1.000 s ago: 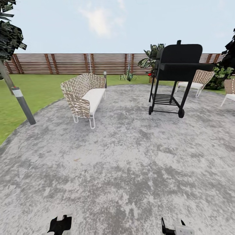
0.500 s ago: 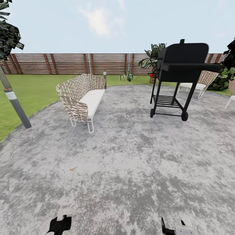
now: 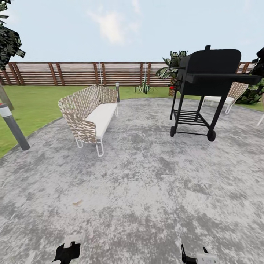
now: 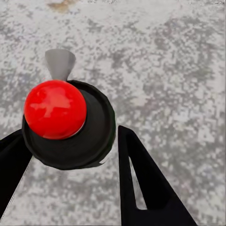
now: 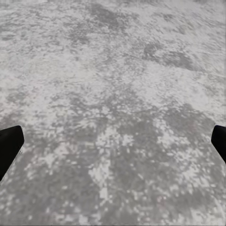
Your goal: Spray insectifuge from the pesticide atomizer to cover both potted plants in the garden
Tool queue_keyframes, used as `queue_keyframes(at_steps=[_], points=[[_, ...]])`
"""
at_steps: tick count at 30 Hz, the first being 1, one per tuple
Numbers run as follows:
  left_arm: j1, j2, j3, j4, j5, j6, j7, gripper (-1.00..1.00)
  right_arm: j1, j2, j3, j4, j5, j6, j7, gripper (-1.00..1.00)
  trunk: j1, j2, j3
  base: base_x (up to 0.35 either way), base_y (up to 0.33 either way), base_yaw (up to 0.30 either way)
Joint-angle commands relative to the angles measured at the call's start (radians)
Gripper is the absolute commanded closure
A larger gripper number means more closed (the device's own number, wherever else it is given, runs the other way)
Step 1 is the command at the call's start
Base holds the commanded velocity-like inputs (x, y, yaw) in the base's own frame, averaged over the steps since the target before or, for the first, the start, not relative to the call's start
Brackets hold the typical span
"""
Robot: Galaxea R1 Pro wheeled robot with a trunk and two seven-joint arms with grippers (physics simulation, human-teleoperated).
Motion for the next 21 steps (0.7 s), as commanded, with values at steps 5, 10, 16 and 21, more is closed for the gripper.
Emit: queue_keyframes(at_steps=[5,10,16,21], points=[[-0.001,0.0,0.005,0.001,-0.011,-0.004,0.003,1.0,-0.001,0.0,0.001,0.001,0.003,-0.002,-0.004,-1.0,0.0,0.0,0.006,0.339,0.0,0.0],[-0.001,0.0,0.005,0.001,-0.011,-0.004,0.003,1.0,-0.001,0.0,0.001,0.001,0.003,-0.002,-0.004,-1.0,0.0,0.0,0.009,0.34,0.0,0.0],[-0.001,0.0,0.005,0.001,-0.011,-0.004,0.003,1.0,-0.001,0.003,0.001,0.001,0.002,-0.002,-0.006,-1.0,0.0,0.0,0.009,0.339,0.0,0.0],[-0.001,0.0,0.005,0.001,-0.011,-0.004,0.003,1.0,-0.001,0.003,0.001,0.001,0.002,-0.002,-0.006,-1.0,0.0,0.0,0.009,0.339,0.0,0.0]])
